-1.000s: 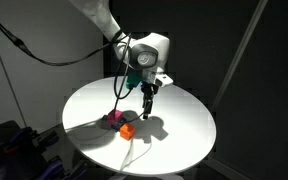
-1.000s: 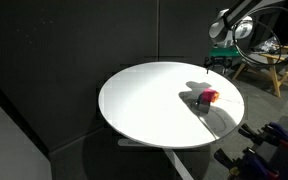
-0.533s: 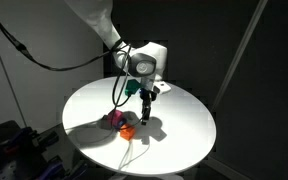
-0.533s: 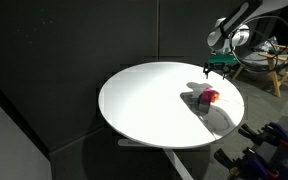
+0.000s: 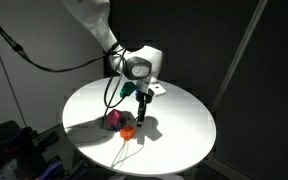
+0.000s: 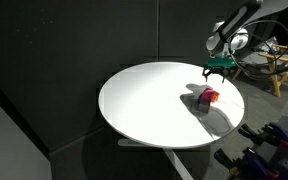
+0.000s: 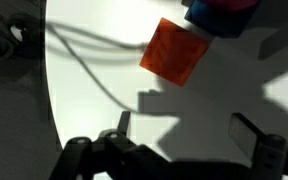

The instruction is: Put the orange block on the pink block

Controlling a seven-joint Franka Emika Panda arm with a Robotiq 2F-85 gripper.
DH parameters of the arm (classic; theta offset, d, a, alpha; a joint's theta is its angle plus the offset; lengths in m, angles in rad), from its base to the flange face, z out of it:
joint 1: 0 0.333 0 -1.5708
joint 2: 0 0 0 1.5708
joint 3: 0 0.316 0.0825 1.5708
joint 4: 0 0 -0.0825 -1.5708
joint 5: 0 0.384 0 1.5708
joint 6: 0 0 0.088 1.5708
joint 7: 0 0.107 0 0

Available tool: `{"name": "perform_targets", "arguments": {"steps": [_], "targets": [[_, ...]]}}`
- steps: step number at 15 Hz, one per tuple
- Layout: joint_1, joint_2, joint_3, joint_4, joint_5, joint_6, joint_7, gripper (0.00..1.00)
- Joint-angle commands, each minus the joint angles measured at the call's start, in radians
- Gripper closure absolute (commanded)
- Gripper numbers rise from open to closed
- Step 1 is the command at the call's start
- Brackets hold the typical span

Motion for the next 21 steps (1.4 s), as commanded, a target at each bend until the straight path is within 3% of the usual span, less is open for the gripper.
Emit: {"name": "perform_targets", "arguments": {"steps": [1, 21], "targets": [[0.027, -0.021, -0.014, -0.049, 0.000, 0.035, 0.052, 0.00], [0.056, -0.033, -0.011, -0.180, 0.017, 0.179, 0.194, 0.00]]}}
